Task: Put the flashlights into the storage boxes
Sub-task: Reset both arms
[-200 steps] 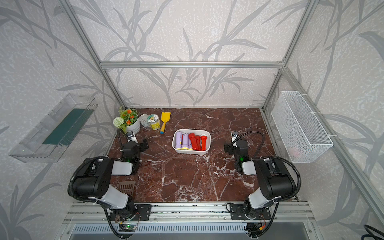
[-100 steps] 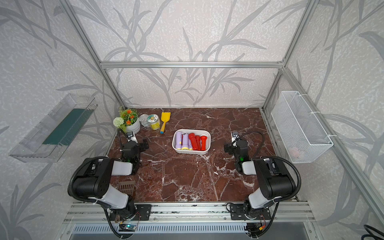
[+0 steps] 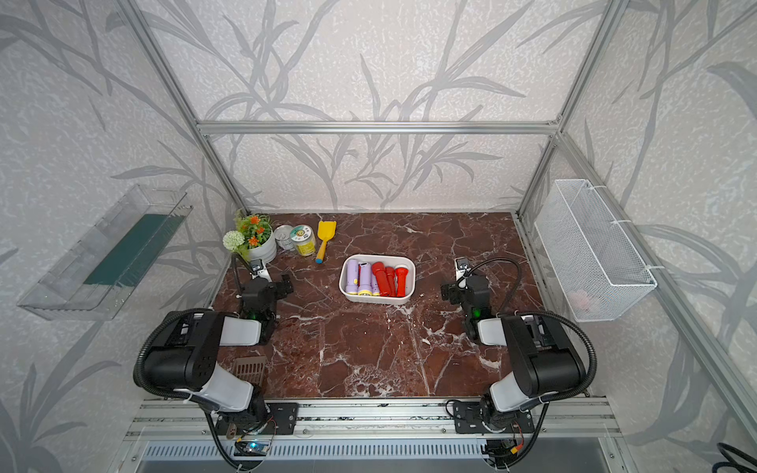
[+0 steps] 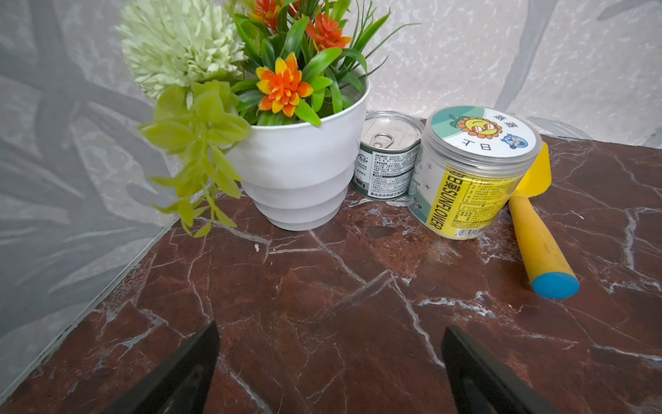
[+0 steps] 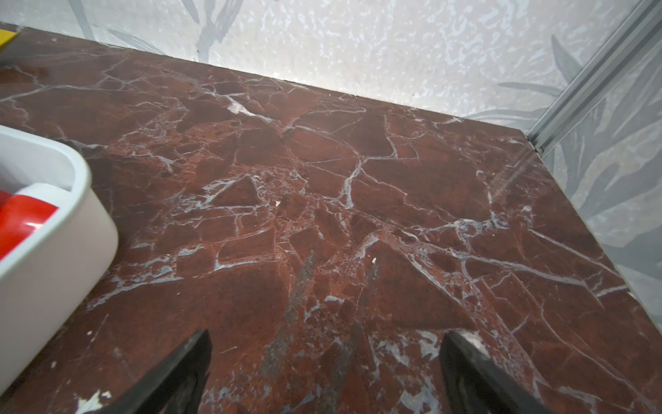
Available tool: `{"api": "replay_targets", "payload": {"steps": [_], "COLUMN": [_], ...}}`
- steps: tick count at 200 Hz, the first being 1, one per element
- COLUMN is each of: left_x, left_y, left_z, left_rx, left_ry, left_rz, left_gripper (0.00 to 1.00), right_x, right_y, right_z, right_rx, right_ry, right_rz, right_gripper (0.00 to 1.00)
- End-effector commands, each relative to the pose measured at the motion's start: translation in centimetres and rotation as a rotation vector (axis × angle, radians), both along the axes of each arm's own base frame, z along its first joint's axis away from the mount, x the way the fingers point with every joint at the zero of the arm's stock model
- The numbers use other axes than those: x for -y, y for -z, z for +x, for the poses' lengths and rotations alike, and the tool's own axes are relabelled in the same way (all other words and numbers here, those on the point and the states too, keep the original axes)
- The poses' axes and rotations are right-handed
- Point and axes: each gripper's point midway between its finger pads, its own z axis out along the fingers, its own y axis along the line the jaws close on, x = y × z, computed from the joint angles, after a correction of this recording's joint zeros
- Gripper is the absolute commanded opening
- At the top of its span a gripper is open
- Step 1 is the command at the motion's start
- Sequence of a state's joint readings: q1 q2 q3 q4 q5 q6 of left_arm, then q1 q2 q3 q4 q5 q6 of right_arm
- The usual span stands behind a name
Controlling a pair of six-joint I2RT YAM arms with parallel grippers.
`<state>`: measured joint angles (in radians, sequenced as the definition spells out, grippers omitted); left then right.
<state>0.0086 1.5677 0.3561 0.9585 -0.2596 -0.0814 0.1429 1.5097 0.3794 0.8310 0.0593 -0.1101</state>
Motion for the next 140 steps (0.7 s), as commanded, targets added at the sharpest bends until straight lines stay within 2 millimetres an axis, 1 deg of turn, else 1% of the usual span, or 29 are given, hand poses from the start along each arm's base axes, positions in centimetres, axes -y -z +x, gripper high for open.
{"api": "replay_targets", "payload": {"steps": [1, 15, 29, 42, 60, 69, 73, 103, 120, 140], "left_x": [0.0, 0.0, 0.0, 0.0, 0.0, 0.0, 0.0, 0.0, 0.0, 0.0], "left_y": [-0.6, -0.6, -0.7, -0.6, -0.6, -0.6, -0.6, -0.6, -0.6, -0.6], "left_z": [0.2, 0.2, 0.2, 0.2, 0.2, 0.2, 0.2, 0.2, 0.2, 0.2], "left_rx": [0.027, 0.027, 0.028, 0.026, 0.026, 0.027, 0.026, 0.027, 0.027, 0.027], "left_ry": [0.003, 0.004, 0.002, 0.002, 0.002, 0.002, 0.002, 0.002, 0.002, 0.001], "left_rz": [0.002, 0.002, 0.003, 0.003, 0.003, 0.003, 0.003, 0.002, 0.002, 0.002], "left_gripper": [0.99, 0.99, 0.99, 0.99, 0.99, 0.99, 0.99, 0.99, 0.99, 0.99], "right_x": [-0.5, -0.6, -0.7, -0.8, -0.7, -0.4, -0.3, -0.7, 0.1, 0.0], "right_y": [-2.4, -3.2, -3.3, -2.6, -2.3, -1.6, -2.1, -0.4, -0.2, -0.1], "right_z": [-0.2, -0.7, -0.8, -0.8, -0.5, -0.3, 0.0, 0.6, 0.7, 0.7], "right_rx": [0.026, 0.013, 0.015, 0.006, 0.023, 0.005, 0.032, 0.023, 0.039, 0.018], "right_ry": [-0.033, -0.047, -0.055, -0.057, -0.058, -0.034, -0.024, -0.044, -0.009, -0.014], "right_rz": [0.007, 0.01, 0.009, 0.005, -0.004, -0.002, 0.002, 0.002, 0.024, 0.021], "right_gripper": [0.99, 0.99, 0.99, 0.99, 0.99, 0.99, 0.99, 0.99, 0.99, 0.99]}}
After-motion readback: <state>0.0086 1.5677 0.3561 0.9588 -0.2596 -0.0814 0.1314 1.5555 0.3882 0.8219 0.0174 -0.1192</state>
